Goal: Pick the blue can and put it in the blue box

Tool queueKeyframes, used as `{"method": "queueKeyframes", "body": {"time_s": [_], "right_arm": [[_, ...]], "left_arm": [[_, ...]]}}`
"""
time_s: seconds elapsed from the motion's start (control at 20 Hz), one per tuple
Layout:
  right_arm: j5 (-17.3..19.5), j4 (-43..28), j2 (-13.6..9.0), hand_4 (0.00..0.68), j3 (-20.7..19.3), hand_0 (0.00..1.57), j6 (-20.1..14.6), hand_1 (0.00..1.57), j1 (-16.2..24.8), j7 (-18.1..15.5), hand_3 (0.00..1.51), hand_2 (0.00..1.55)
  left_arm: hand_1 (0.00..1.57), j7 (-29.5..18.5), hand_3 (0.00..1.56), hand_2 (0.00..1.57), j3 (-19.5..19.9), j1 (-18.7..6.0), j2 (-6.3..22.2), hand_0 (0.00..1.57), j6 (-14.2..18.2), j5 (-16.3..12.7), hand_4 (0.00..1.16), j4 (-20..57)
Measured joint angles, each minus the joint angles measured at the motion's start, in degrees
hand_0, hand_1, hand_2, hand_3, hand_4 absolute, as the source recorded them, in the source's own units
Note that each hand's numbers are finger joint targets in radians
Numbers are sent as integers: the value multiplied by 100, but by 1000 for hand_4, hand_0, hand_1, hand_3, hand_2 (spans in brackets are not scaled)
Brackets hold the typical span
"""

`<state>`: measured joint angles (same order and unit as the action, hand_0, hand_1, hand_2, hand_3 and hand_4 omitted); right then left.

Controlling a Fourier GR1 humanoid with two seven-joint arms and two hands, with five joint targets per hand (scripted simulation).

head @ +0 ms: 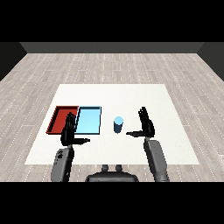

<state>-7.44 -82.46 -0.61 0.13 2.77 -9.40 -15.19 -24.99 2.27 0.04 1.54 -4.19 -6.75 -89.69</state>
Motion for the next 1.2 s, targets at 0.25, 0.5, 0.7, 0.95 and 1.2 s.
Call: {"method": "queueKeyframes", "body": {"time_s": [0.25,0.5,0.7,0.95,1.2], "right_arm": [[-155,432,-17,0,-107,0,88,0,-245,68,0,0],[-276,772,26,0,-62,0,-40,0,-448,92,0,0],[-494,1069,48,0,220,0,-324,0,-419,-129,0,0],[-606,1471,45,0,255,0,-369,0,-557,-224,0,0],[-784,2048,5,0,279,0,-363,0,-804,-431,0,0]], "left_arm": [[0,95,0,0,-31,92,13,0,-67,-71,0,-193],[0,52,0,0,51,16,48,0,-104,-122,0,-74],[0,-58,0,0,80,-57,8,0,-46,-106,0,71],[0,-15,0,0,186,-69,82,0,-132,-249,0,19],[0,-118,0,0,221,-74,86,0,-179,-283,0,115]]}}
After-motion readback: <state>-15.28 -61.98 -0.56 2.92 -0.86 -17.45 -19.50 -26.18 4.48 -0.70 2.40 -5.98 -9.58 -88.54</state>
